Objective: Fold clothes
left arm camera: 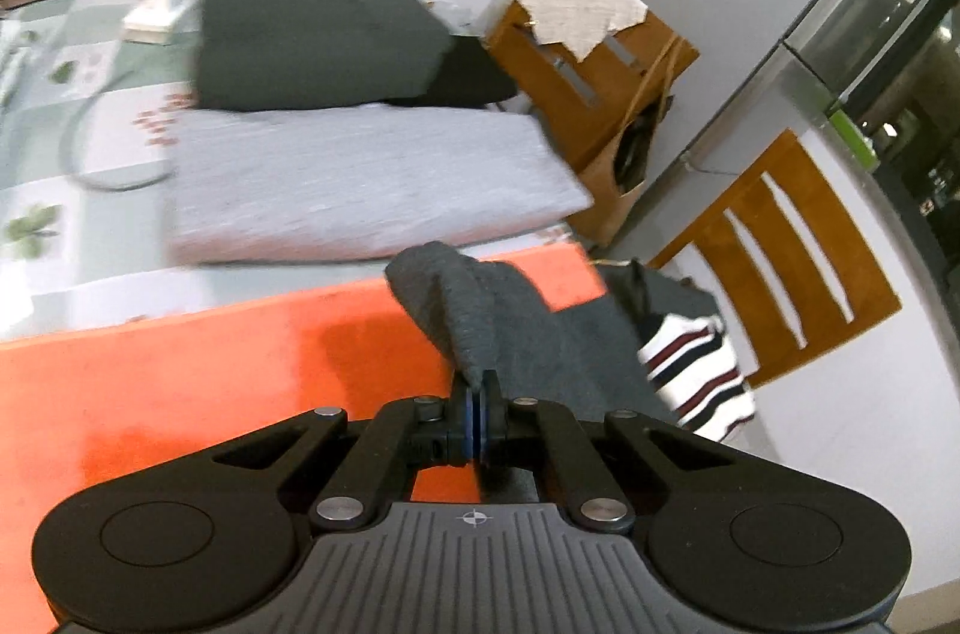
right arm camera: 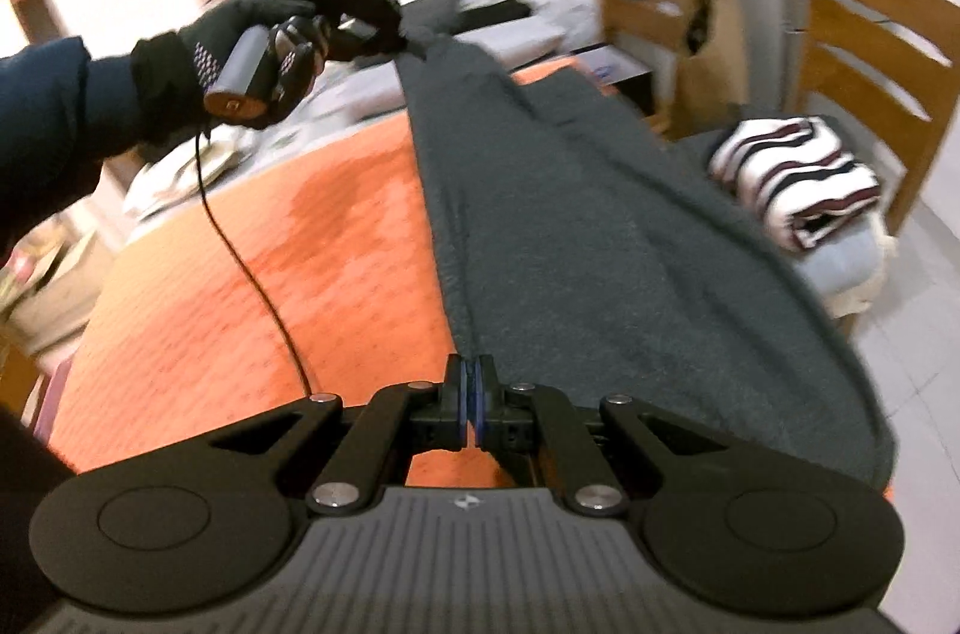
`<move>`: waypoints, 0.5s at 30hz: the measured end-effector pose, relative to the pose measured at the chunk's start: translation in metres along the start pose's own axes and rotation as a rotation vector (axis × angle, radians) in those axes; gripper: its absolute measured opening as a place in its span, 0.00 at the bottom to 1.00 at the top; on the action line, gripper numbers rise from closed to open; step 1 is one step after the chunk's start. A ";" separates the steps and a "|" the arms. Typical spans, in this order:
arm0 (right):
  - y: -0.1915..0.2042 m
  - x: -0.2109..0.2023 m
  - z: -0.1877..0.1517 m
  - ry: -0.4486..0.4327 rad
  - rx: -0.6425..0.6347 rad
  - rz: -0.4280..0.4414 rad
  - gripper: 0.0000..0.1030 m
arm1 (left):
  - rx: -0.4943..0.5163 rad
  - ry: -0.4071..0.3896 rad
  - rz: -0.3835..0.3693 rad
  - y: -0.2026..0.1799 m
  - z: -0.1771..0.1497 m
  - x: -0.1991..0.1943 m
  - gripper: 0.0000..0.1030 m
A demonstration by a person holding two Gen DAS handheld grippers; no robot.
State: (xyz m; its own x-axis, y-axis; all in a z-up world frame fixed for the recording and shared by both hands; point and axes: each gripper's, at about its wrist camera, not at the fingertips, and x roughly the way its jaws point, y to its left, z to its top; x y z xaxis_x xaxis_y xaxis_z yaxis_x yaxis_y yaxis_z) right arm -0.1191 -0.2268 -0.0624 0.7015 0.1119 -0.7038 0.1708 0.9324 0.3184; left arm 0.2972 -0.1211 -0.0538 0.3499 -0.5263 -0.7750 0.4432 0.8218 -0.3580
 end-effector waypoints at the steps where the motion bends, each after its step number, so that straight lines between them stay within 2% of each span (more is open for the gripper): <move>1: 0.010 0.000 -0.003 0.012 -0.012 0.013 0.03 | 0.003 0.002 0.009 0.010 -0.005 -0.006 0.04; 8: 0.086 0.004 -0.026 0.074 -0.076 0.108 0.03 | -0.071 0.049 0.010 0.088 -0.033 -0.028 0.04; 15: 0.156 0.009 -0.037 0.107 -0.102 0.129 0.03 | -0.011 0.067 -0.045 0.121 -0.042 -0.037 0.04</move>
State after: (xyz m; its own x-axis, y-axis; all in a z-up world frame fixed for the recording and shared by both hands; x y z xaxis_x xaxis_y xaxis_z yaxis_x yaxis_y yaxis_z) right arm -0.1115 -0.0674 -0.0420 0.6345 0.2640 -0.7264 0.0089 0.9373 0.3484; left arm 0.3034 0.0063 -0.0904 0.2734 -0.5470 -0.7913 0.4480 0.8003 -0.3984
